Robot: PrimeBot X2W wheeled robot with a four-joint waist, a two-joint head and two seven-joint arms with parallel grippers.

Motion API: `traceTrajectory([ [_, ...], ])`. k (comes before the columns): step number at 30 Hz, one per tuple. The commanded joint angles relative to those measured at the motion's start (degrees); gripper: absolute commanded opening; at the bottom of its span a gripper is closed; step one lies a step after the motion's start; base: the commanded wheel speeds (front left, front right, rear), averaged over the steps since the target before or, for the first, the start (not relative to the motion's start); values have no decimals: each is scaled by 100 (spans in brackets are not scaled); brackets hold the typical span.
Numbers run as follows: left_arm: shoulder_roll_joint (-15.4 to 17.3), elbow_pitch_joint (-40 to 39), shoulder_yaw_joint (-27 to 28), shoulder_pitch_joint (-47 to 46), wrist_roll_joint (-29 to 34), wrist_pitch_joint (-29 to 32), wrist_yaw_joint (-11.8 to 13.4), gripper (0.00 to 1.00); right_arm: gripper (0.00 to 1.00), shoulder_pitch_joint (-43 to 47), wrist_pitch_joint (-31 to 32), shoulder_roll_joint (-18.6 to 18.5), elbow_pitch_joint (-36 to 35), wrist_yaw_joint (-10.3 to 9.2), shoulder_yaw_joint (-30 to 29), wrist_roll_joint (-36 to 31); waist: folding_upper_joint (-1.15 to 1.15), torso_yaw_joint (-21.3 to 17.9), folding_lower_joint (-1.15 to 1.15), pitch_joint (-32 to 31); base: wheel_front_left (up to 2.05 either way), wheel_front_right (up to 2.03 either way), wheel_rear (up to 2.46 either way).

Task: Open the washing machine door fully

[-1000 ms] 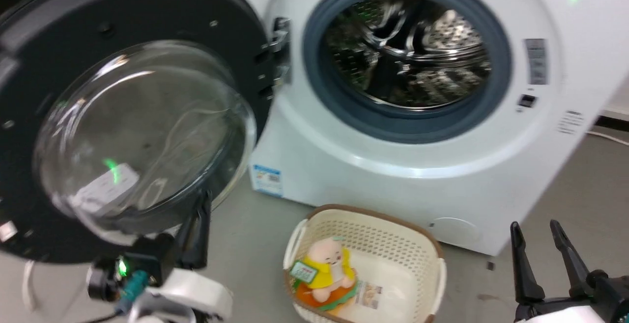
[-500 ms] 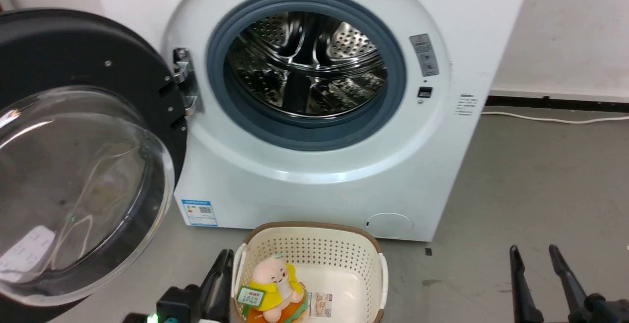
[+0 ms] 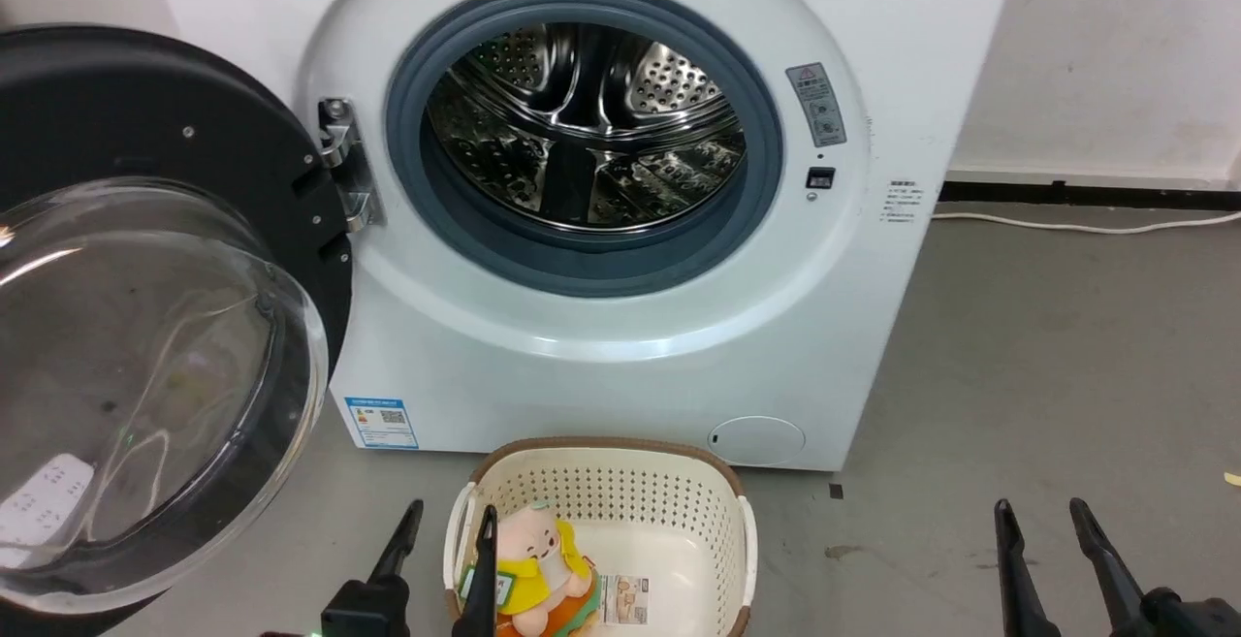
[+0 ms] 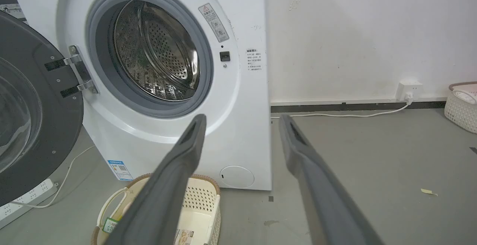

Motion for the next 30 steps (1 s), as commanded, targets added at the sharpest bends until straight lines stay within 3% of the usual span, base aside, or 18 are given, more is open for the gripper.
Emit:
traceTrajectory([
  [1, -22, -92, 20, 26, 71, -30, 4, 100, 100, 52, -24, 9, 31, 6, 4, 38, 0, 32, 0, 6, 0, 0, 0],
  [13, -110, -461, 424, 133, 223, -32, 129, 100, 100, -9, -25, 9, 4, 6, 44, 28, 0, 170, 0, 27, 0, 0, 0],
  [24, -136, -263, 469, 51, 193, -32, -240, 100, 100, -61, -25, 9, 6, 6, 45, -43, 0, 242, 0, 18, 0, 0, 0],
  [30, -104, -6, 435, -40, 179, -22, -267, 100, 100, -67, -25, 9, 20, 6, 62, -61, 0, 249, 0, -15, 0, 0, 0],
])
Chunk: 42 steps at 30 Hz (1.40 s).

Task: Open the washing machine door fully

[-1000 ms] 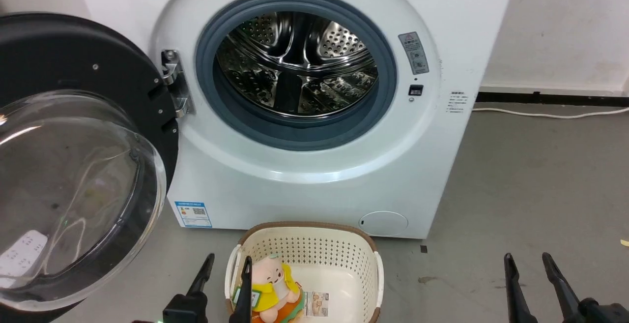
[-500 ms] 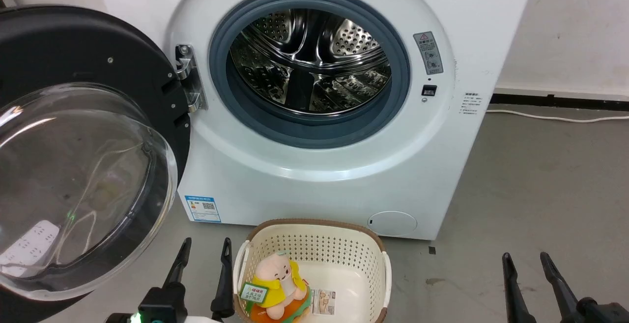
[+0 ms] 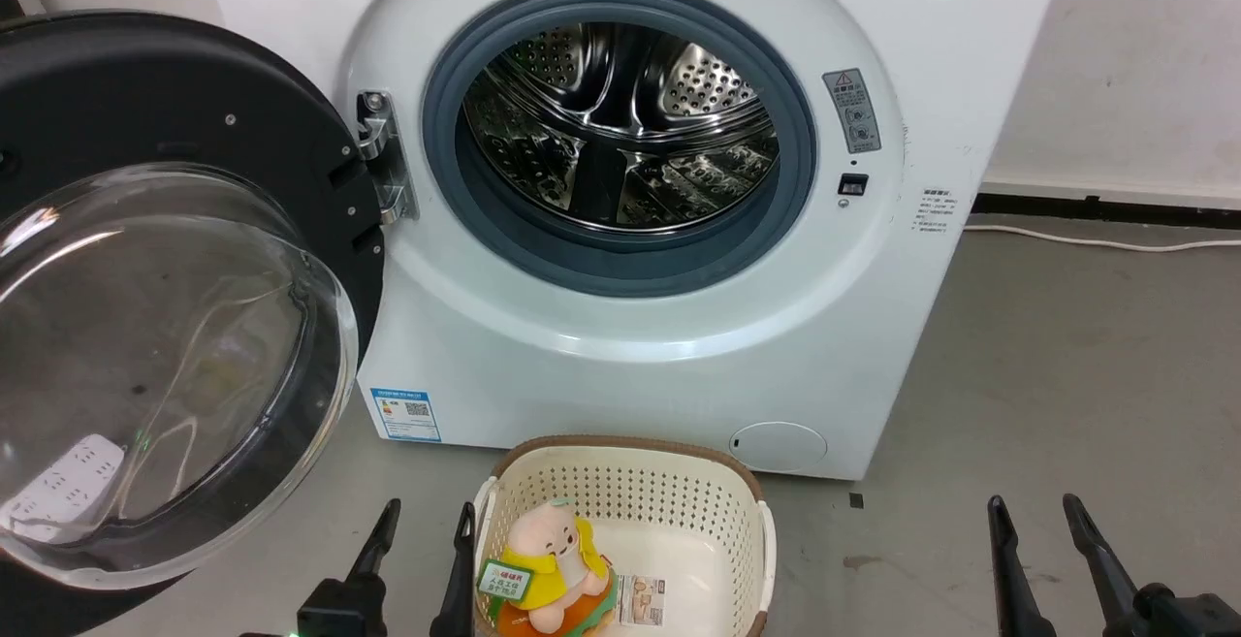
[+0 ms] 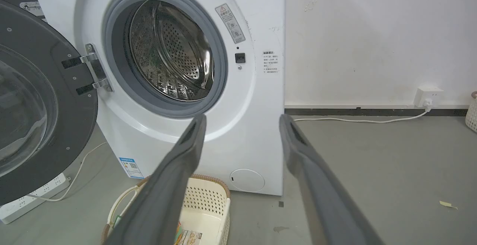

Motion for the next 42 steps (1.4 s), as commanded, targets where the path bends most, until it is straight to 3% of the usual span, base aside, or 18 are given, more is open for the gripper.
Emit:
traceTrajectory([
  [1, 7, 22, 2, -81, -2, -21, -30, 100, 100, -27, -25, 9, 7, 6, 4, -46, 0, 1, 0, -3, 0, 0, 0],
  [8, 6, 71, -36, -147, -5, -25, -39, 100, 100, -26, -25, 9, -3, 6, 12, -45, 0, 29, 0, -17, 0, 0, 0],
  [9, 4, 65, -41, -88, -1, 0, -23, 0, 0, 0, 0, 0, 2, 0, 9, 0, 0, 31, 0, -18, 0, 0, 0],
  [42, -111, -169, 233, -147, 254, 335, -118, 0, 0, -207, 337, 2, -49, 1, 81, -214, 0, -99, 0, 71, 0, 0, 0],
])
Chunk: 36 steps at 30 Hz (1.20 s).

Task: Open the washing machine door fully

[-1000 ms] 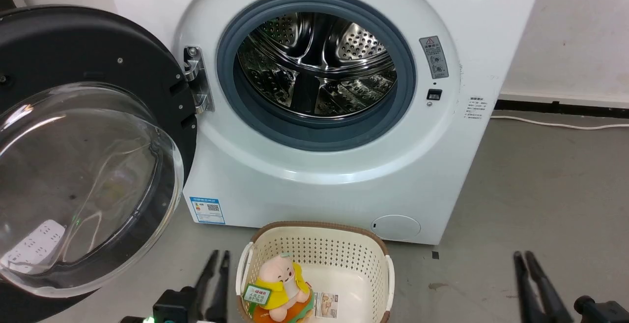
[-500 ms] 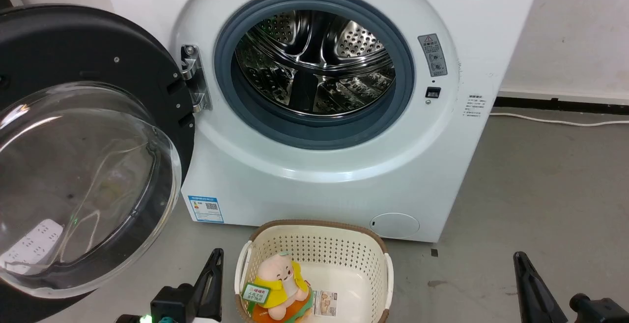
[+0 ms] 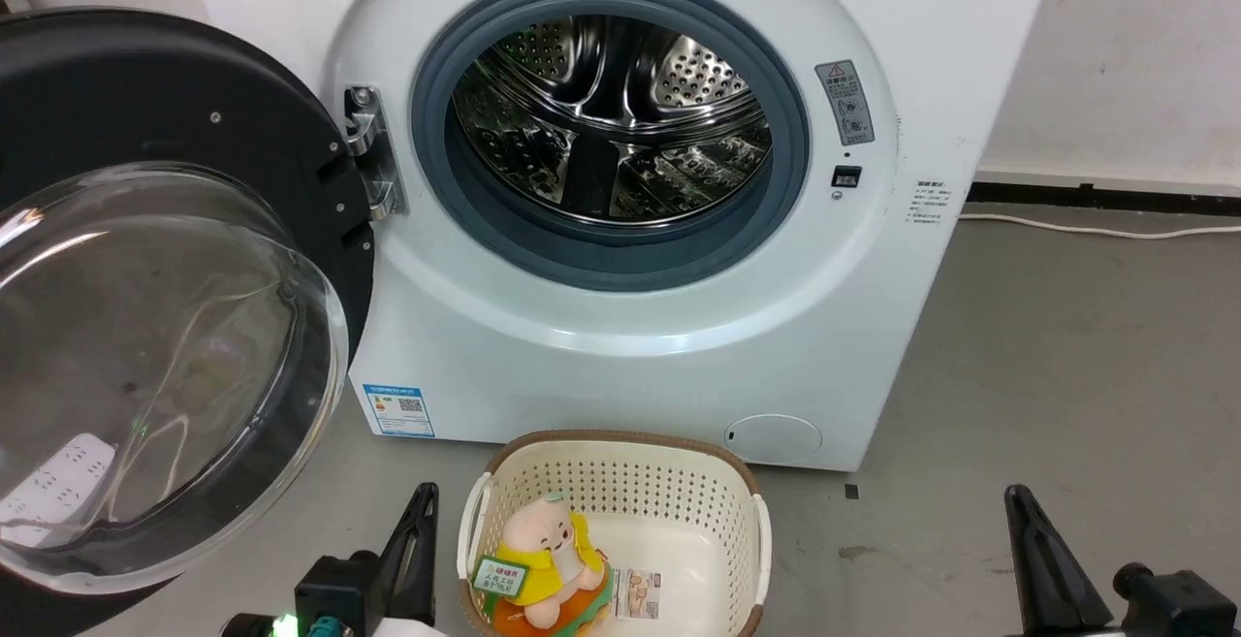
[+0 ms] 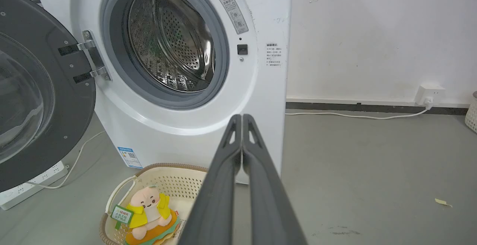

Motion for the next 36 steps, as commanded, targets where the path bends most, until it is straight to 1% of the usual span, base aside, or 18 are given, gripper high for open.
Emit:
traceTrajectory([
  [1, -18, -48, 52, -56, 57, 34, -26, 0, 0, -87, 37, 2, -27, 1, 16, -62, 0, -6, 0, 4, 0, 0, 0],
  [36, -155, -322, 385, -123, 362, 432, -135, 0, 0, -335, 436, 5, -89, 3, 106, -321, 0, -163, 0, 110, 0, 0, 0],
])
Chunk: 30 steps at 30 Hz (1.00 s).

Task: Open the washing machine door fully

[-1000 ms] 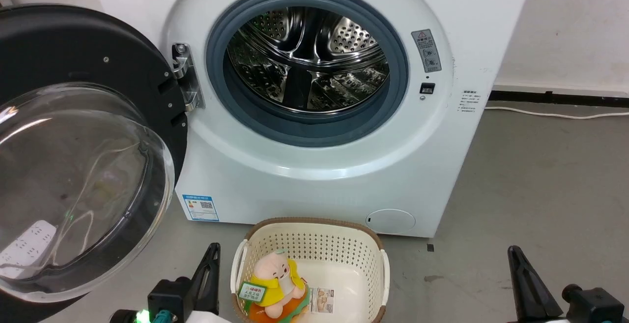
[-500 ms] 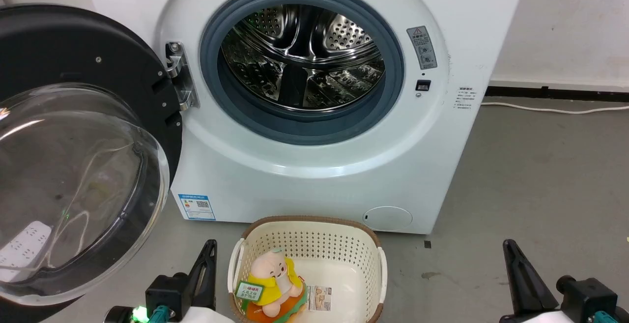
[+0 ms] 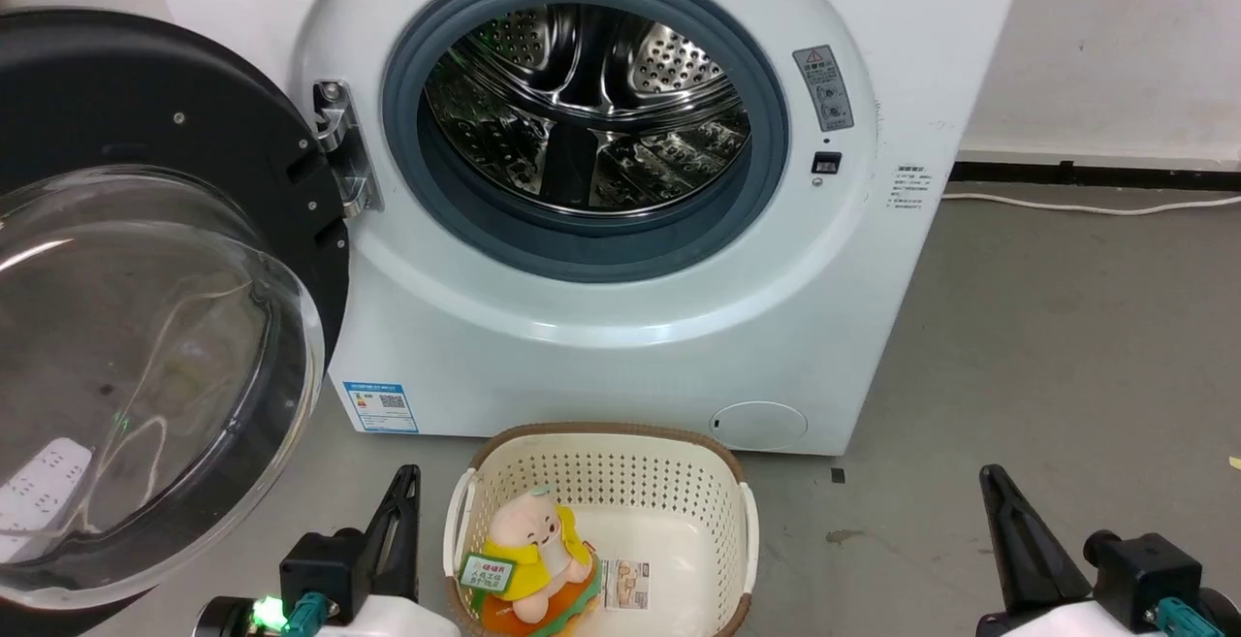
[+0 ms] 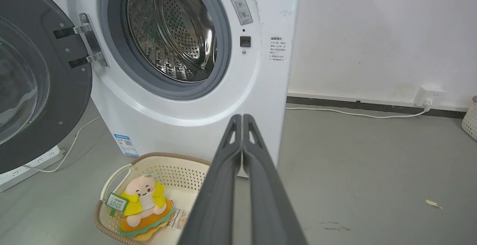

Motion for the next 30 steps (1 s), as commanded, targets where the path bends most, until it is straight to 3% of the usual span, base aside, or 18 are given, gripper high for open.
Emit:
traceTrajectory([
  [1, -41, -43, 38, -87, 57, 26, -29, 0, 0, -92, 18, 5, -32, 3, 5, -36, 0, -3, 0, 3, 0, 0, 0],
  [30, -158, -277, 322, -145, 317, 366, -122, 0, 0, -304, 360, 7, -84, 4, 82, -258, 0, -137, 0, 93, 0, 0, 0],
])
